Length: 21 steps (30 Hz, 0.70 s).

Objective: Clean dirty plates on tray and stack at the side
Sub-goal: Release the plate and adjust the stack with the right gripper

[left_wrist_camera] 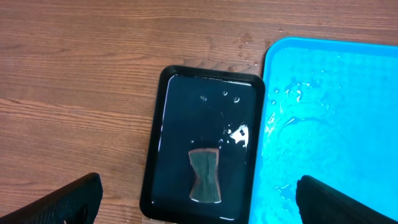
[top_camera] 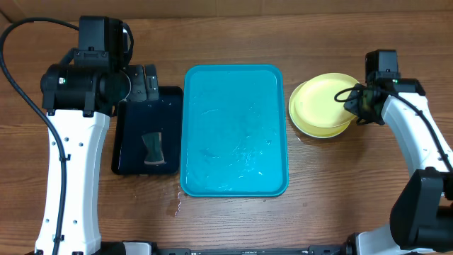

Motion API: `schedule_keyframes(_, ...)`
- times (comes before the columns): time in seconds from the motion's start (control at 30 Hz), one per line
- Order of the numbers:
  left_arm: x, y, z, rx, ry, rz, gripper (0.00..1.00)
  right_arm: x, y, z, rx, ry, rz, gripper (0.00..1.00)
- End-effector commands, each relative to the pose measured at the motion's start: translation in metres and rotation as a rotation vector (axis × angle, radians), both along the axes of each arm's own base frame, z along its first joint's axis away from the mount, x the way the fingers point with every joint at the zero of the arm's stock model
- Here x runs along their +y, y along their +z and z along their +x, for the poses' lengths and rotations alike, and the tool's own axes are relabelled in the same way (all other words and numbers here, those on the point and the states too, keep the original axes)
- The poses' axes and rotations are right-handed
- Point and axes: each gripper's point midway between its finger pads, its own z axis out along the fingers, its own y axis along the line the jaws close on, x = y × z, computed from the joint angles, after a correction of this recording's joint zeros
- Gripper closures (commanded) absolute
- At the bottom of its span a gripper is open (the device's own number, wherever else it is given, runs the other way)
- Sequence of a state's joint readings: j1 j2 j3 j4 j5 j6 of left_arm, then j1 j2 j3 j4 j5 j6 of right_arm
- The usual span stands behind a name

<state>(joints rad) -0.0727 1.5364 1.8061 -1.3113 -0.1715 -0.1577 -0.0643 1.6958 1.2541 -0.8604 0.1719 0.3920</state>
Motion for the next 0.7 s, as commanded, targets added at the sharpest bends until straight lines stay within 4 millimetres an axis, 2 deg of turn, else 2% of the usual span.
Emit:
schedule_keyframes(0.0, -0.003, 0.006, 0.000, -0.020, 0.006, -0.017, 0.00, 0.015, -0.008, 0.000, -0.005, 0.022, 0.080, 0.91)
schedule_keyframes(0.07, -0.003, 0.005, 0.000, -0.020, 0.006, -0.017, 0.00, 0.016, -0.011, -0.002, 0.002, 0.024, 0.086, 0.81)
schedule_keyframes(0.1, -0.003, 0.006, 0.000, -0.020, 0.006, -0.017, 0.00, 0.016, -0.012, -0.003, 0.005, 0.025, 0.086, 0.69)
schedule_keyframes(0.13, -0.003, 0.005, 0.000, -0.020, 0.006, -0.017, 0.00, 0.016, -0.013, -0.004, 0.008, 0.025, 0.086, 0.50)
schedule_keyframes(0.2, -0.003, 0.006, 0.000, -0.020, 0.006, -0.017, 0.00, 0.016, -0.014, -0.005, 0.012, 0.025, 0.086, 0.19)
schedule_keyframes(0.23, -0.003, 0.005, 0.000, -0.020, 0.006, -0.017, 0.00, 0.016, -0.014, -0.005, 0.011, 0.027, 0.086, 0.09)
schedule_keyframes(0.33, -0.003, 0.005, 0.000, -0.020, 0.006, -0.017, 0.00, 0.023, -0.011, -0.003, 0.017, 0.118, 0.100, 0.04)
schedule_keyframes(0.5, -0.003, 0.006, 0.000, -0.020, 0.006, -0.017, 0.00, 0.058, 0.001, 0.003, -0.016, 0.358, 0.228, 0.00)
schedule_keyframes(0.67, -0.003, 0.005, 0.000, -0.020, 0.006, -0.017, 0.00, 0.057, 0.003, 0.008, -0.037, 0.369, 0.218, 0.00)
